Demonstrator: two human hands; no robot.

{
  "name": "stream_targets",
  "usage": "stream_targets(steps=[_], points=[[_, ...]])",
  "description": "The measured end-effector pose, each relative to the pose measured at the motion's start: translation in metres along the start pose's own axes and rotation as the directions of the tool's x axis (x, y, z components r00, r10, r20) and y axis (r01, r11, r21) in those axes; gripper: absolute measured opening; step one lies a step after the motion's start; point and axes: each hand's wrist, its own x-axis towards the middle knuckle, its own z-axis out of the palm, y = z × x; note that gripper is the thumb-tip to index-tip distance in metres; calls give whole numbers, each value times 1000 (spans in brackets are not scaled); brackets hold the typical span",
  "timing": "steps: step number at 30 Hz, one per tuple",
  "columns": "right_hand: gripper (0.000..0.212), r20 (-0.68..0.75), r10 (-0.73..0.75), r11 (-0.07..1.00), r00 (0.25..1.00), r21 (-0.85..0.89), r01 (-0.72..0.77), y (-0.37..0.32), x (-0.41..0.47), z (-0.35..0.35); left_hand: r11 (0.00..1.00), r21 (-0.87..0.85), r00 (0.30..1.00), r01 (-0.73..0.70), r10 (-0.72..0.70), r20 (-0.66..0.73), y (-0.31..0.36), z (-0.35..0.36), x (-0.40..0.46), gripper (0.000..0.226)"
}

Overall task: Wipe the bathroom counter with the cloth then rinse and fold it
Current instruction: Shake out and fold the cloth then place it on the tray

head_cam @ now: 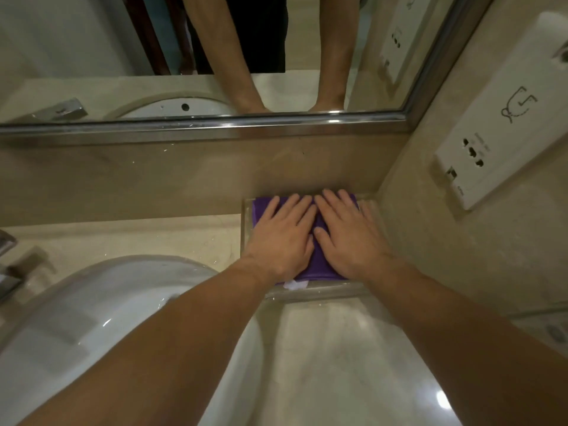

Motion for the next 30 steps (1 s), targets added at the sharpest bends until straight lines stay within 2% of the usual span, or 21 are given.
stream_targets(steps=[1,3,9,12,16,24,27,30], points=[[70,50,-25,1000,998,17,24,-1,1,3,999,-20,999,-28,28,17,1,4,1,67],[66,90,2,999,996,45,-6,-2,1,11,998,-64,997,8,-3,79,1,10,2,63],[63,52,113,990,992,78,-117,-3,0,17,990,-103,992,98,-89,91,0,12,3,69],[68,29,185,978,982,95,-187,-4,0,17,980,-83,981,179,-171,87,0,13,3,74],[71,27,226,969,974,97,-228,-5,-2,19,972,-87,974,217,-210,83,-1,14,2,77],[80,66,84,990,994,112,-91,17,-10,20,991,-115,989,64,-47,141,-30,10,-6,80],[90,63,93,993,994,70,-97,27,-12,16,993,-54,986,109,-102,133,-43,1,-12,84],[80,31,76,995,997,68,-78,19,-14,11,989,-55,986,136,-130,109,-38,-6,-18,77]])
